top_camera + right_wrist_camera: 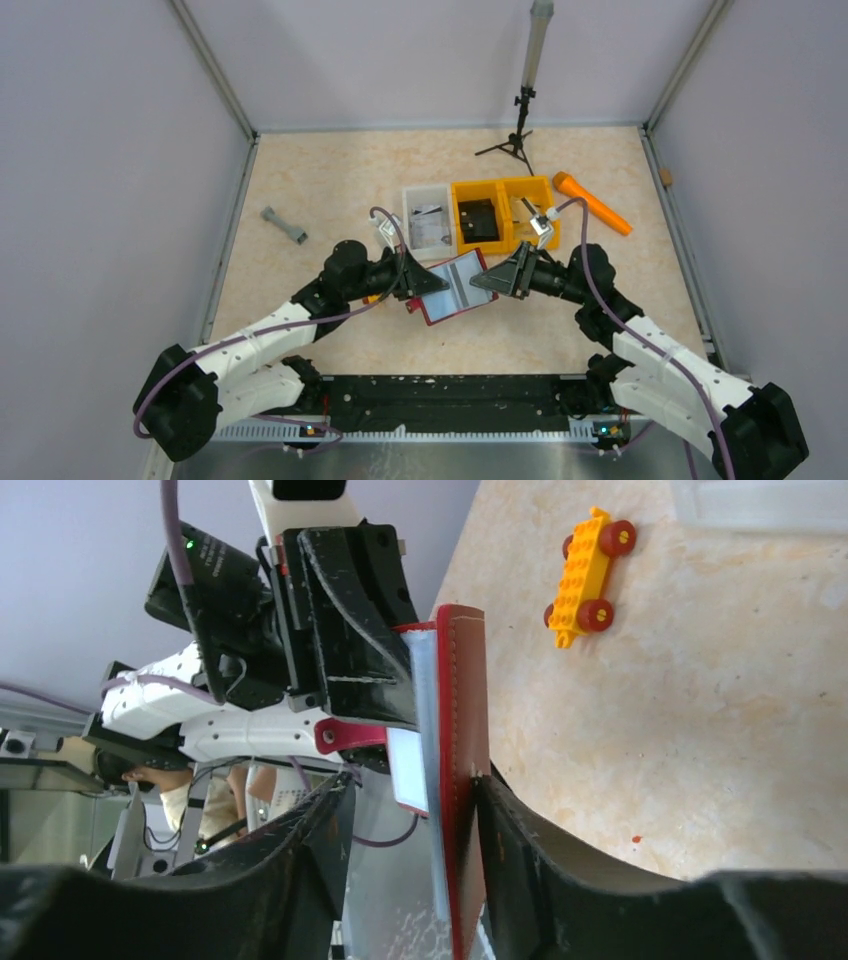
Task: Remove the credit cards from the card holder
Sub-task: Remove the credit card from the card holder.
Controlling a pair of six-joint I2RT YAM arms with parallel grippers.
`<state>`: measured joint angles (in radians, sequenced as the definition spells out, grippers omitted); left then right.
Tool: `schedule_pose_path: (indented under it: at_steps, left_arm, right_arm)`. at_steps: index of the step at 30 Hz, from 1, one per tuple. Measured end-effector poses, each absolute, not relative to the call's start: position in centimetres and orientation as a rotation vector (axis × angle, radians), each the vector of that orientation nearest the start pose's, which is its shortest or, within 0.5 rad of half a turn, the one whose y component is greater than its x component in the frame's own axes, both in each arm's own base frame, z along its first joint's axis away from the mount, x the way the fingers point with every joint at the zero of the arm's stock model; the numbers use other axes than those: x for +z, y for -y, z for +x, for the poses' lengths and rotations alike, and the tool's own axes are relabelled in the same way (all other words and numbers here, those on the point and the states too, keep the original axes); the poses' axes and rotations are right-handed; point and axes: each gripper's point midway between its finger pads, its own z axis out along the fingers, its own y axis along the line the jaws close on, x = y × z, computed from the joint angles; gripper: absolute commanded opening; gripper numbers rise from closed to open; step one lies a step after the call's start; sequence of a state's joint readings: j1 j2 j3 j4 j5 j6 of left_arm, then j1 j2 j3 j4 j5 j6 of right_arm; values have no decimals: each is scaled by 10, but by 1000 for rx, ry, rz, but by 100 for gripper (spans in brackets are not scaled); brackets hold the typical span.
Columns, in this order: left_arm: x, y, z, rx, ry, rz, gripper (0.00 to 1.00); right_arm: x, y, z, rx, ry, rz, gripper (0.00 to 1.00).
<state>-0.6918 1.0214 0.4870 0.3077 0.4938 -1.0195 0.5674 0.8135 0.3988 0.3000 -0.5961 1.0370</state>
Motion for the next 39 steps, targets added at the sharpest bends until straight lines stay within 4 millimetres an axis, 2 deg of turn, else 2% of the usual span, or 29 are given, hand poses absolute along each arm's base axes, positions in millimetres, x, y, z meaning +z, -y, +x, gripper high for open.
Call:
schedule_pose_path:
  at_steps: [11,21,33,36,39]
  left_arm:
    - [194,294,178,-1572,-2108,56,0]
    - [193,294,177,-1575,-2112,51,0]
    - [192,294,176,-1581,-2122,41,0]
    - [190,293,176,-1577,-2134,31,0]
    - [189,292,176,-1574,-2143,26,0]
  right_arm:
    - [225,-262,165,1693,-1942,-71,42]
    - [224,-262,164,1703,-1946,-65,25]
    - [213,-262,166,1666,-1984,-69,25]
    - [209,-262,167,1659,-1999,-69,16]
    - [207,-262,167,1652,-2006,-70,16]
